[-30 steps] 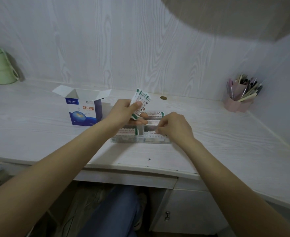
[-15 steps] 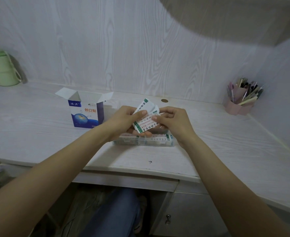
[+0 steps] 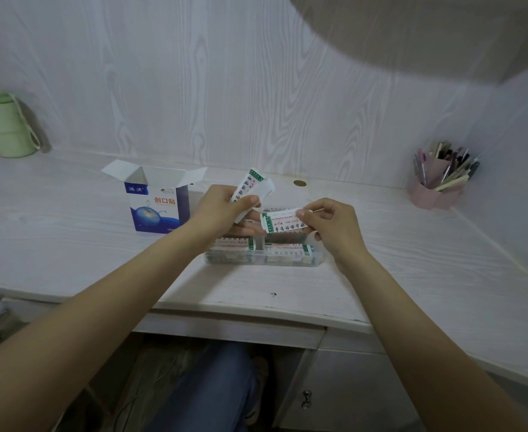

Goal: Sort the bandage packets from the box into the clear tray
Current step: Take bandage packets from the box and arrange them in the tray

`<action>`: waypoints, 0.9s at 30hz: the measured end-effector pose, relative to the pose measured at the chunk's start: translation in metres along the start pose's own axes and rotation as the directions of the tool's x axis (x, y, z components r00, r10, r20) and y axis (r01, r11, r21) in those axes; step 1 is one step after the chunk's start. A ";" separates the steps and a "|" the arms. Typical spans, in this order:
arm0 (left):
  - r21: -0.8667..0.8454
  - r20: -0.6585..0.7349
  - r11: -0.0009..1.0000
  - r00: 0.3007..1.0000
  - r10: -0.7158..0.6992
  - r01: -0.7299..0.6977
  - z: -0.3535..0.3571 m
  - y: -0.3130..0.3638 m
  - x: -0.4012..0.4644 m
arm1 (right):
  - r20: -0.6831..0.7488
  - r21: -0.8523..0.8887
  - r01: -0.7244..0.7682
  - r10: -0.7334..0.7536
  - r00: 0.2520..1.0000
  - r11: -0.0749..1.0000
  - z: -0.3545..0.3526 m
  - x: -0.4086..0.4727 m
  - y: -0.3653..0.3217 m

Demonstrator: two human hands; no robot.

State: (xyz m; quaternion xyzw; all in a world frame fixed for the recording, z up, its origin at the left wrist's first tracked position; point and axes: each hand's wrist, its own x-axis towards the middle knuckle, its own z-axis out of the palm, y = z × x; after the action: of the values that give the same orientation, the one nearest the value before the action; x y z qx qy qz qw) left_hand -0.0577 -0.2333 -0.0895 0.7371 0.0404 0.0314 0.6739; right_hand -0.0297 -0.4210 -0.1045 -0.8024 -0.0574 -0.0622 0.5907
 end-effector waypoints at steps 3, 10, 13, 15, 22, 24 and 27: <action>0.030 0.023 0.999 0.999 0.024 -0.024 -0.002 -0.002 0.002 | -0.014 -0.099 -0.003 0.001 1.000 0.995 -0.002 0.001 0.007; 0.038 0.071 0.997 0.996 0.062 -0.065 0.000 -0.003 0.001 | 0.043 -0.395 0.103 -0.094 0.995 0.913 0.002 -0.001 0.016; 0.037 0.083 0.997 0.994 0.066 -0.070 0.000 -0.002 0.000 | 0.090 -0.523 0.125 -0.091 0.992 0.843 0.008 -0.001 0.014; 0.029 0.088 0.997 0.993 0.074 -0.077 -0.002 -0.001 -0.001 | 0.096 -0.590 0.111 -0.067 0.993 0.800 0.011 -0.002 0.012; 0.028 0.086 0.997 0.994 0.072 -0.075 -0.004 0.000 -0.003 | 0.116 -0.770 0.116 -0.040 0.992 0.627 0.015 -0.009 0.002; 0.026 0.092 0.997 0.993 0.074 -0.077 -0.004 0.000 -0.004 | 0.115 -0.778 0.109 -0.030 0.993 0.619 0.016 -0.009 0.000; 0.027 0.116 0.997 0.991 0.068 -0.072 -0.003 0.000 -0.004 | 0.138 -0.791 0.124 -0.023 0.990 0.599 0.017 -0.007 0.000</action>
State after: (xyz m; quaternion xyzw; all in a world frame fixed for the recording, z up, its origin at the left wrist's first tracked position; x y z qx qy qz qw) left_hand -0.0623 -0.2312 -0.0888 0.7490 -0.0242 0.0118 0.6620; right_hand -0.0365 -0.4048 -0.1106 -0.9807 -0.0899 -0.0598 0.1633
